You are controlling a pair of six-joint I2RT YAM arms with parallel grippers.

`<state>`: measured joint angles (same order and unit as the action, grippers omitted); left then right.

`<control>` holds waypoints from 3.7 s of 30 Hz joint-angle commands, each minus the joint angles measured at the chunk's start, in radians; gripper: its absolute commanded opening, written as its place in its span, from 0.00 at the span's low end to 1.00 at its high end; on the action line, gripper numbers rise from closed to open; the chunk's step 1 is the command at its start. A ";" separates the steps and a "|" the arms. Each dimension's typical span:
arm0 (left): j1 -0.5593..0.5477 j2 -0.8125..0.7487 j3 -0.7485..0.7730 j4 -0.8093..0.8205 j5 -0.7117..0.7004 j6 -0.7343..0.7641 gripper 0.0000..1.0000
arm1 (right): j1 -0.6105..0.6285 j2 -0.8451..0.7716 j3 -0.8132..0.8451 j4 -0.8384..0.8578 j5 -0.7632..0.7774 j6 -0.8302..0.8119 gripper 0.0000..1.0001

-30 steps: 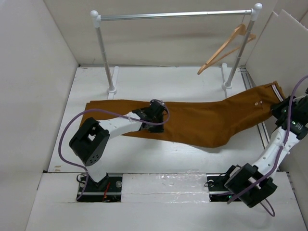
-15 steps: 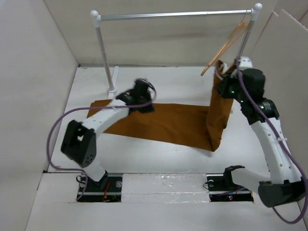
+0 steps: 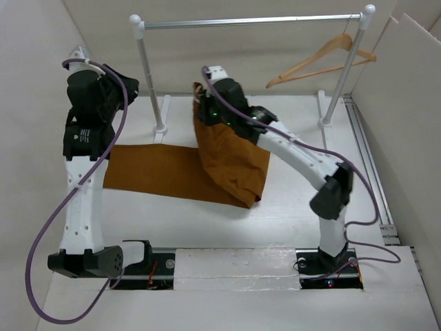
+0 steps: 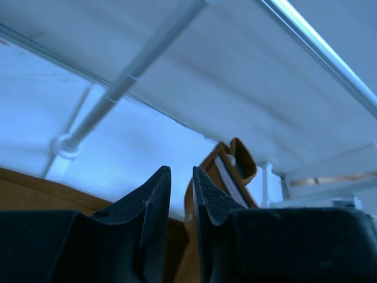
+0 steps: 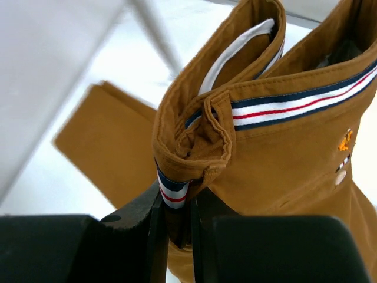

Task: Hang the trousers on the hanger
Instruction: Fold the trousers at the center of the board.

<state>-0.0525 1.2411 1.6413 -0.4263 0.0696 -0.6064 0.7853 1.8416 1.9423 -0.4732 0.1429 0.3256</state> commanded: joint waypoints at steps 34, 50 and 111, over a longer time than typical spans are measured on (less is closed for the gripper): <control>-0.863 0.567 -0.374 0.259 -0.010 -0.044 0.16 | -1.115 -0.973 -0.847 -0.100 -0.125 -0.275 0.00; -0.952 0.941 -0.144 0.269 0.101 -0.064 0.16 | -0.988 -0.900 -0.386 -0.148 -0.305 -0.234 0.00; 0.132 0.135 -0.945 0.189 -0.116 -0.154 0.18 | -0.245 -0.323 -1.209 0.260 -0.289 -0.197 0.00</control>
<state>0.0696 1.4315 0.7612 -0.2001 -0.0418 -0.7238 0.5411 1.5509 0.7784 -0.2031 -0.1886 0.1360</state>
